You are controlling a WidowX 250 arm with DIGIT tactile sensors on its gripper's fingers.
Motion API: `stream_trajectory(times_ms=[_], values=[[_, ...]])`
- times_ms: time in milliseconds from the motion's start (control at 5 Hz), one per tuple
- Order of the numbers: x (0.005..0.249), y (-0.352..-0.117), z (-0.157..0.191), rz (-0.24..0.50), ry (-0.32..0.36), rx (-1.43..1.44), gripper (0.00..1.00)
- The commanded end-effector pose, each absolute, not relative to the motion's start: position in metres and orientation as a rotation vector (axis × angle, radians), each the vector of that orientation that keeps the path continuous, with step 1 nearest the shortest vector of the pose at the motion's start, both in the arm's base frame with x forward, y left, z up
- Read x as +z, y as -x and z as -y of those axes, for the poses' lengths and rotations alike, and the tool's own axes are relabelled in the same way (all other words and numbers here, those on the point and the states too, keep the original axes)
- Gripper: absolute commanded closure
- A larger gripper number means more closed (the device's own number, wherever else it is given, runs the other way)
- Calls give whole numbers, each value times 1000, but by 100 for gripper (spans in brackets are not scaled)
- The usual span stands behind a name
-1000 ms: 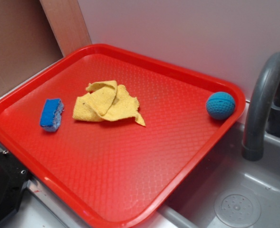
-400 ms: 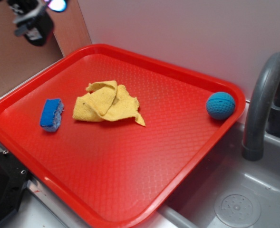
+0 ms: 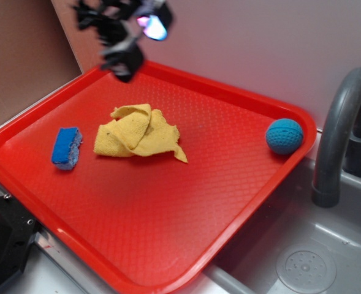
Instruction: Grab the blue ball.
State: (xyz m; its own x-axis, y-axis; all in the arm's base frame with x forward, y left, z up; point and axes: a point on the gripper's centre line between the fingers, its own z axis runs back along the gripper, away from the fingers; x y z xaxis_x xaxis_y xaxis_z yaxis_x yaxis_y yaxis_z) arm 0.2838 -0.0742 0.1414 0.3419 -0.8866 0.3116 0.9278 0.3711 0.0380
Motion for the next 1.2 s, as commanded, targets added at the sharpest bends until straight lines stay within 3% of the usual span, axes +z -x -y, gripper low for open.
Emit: stream_trajectory(times_ms=[0, 600, 1000], values=[[112, -309, 135, 320, 242, -1269, 0], [75, -342, 187, 322, 307, -1296, 0], [59, -349, 204, 375, 425, -1270, 0]])
